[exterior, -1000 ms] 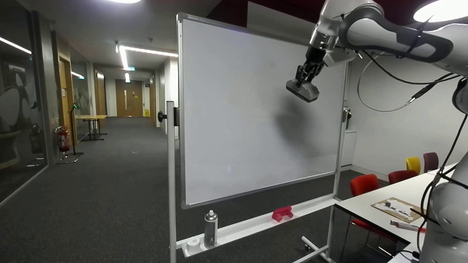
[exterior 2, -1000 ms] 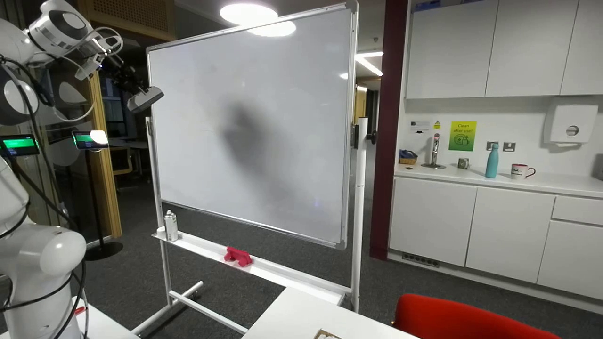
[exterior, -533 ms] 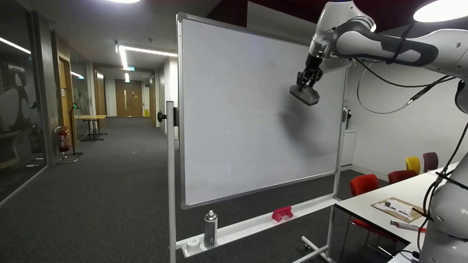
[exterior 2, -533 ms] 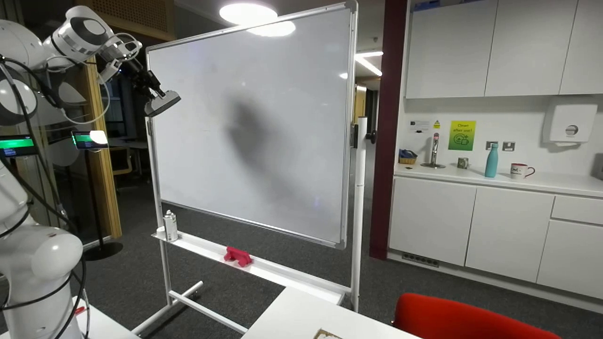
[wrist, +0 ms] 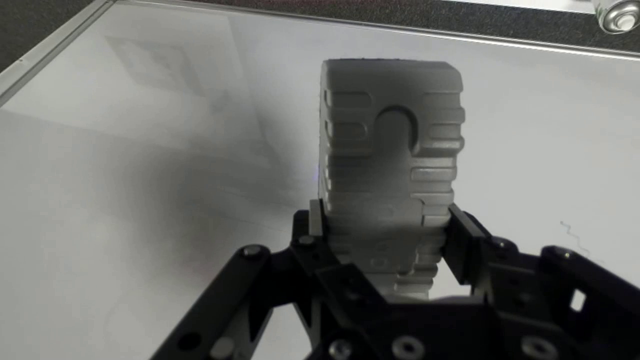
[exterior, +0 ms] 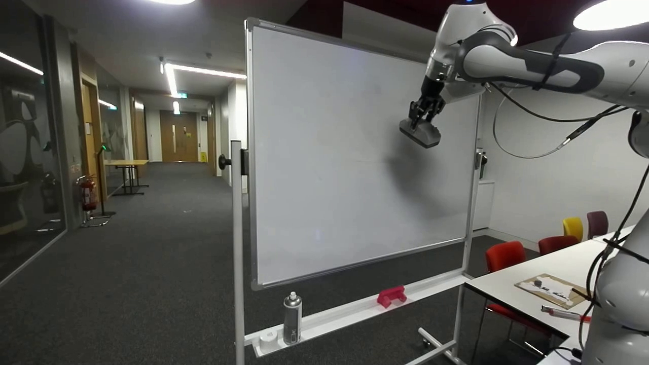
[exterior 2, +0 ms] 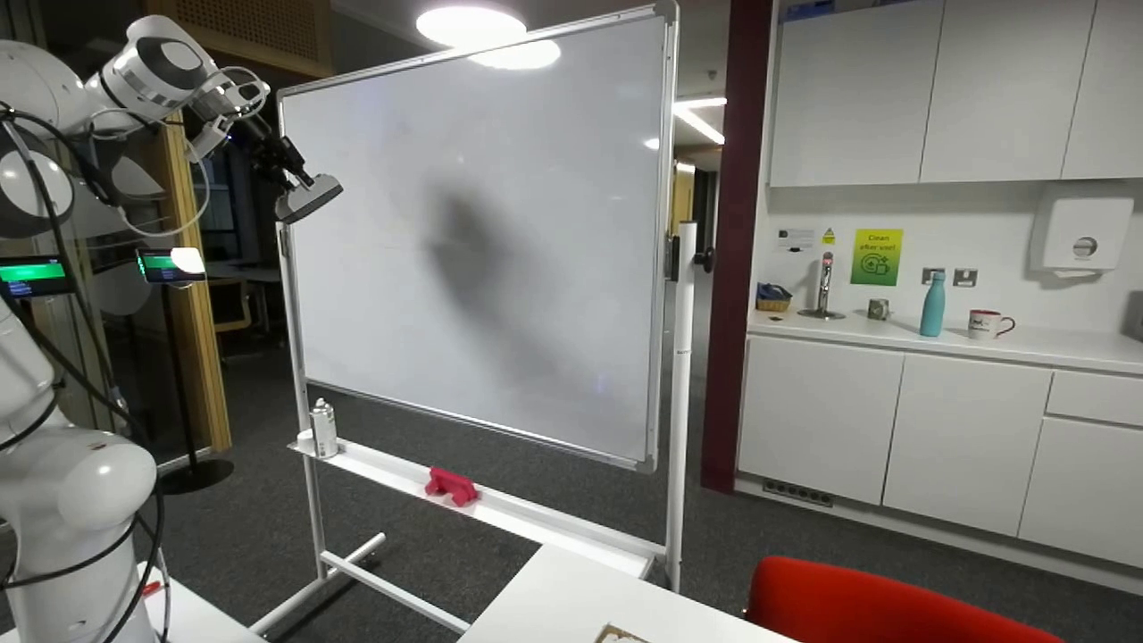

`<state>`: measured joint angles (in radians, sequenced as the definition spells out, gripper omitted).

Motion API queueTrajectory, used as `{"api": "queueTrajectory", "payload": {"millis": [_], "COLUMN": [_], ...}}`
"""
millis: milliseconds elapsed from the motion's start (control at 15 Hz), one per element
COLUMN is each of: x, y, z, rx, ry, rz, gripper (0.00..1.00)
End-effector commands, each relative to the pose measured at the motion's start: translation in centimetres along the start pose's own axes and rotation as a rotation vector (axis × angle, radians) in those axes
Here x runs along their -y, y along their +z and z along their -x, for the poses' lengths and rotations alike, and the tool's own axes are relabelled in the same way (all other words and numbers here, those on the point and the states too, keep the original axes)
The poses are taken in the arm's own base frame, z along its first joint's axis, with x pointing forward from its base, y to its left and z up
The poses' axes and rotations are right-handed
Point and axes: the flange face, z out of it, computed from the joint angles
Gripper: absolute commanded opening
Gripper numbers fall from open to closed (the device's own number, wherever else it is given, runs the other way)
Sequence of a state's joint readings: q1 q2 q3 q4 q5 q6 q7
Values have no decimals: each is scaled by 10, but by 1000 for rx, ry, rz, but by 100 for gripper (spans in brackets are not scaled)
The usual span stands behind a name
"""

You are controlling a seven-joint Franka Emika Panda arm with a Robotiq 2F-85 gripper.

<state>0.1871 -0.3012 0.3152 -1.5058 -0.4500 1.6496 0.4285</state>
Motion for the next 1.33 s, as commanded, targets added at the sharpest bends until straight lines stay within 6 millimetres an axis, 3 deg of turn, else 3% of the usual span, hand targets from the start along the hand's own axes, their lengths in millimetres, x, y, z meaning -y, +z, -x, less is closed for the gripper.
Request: {"api": "queueTrajectory", "payload": {"millis": [0, 400, 933, 1000, 1133, 1267], "x": [-13, -67, -156, -140, -156, -158], "y": [12, 55, 109, 104, 111, 112], "z": [3, 26, 96, 75, 88, 92], "rx": [26, 118, 243, 268, 272, 273], "ry": [28, 181, 499, 423, 463, 471], "rz": [8, 3, -31, -18, -13, -11], "gripper": [32, 32, 32, 57, 57, 57]}}
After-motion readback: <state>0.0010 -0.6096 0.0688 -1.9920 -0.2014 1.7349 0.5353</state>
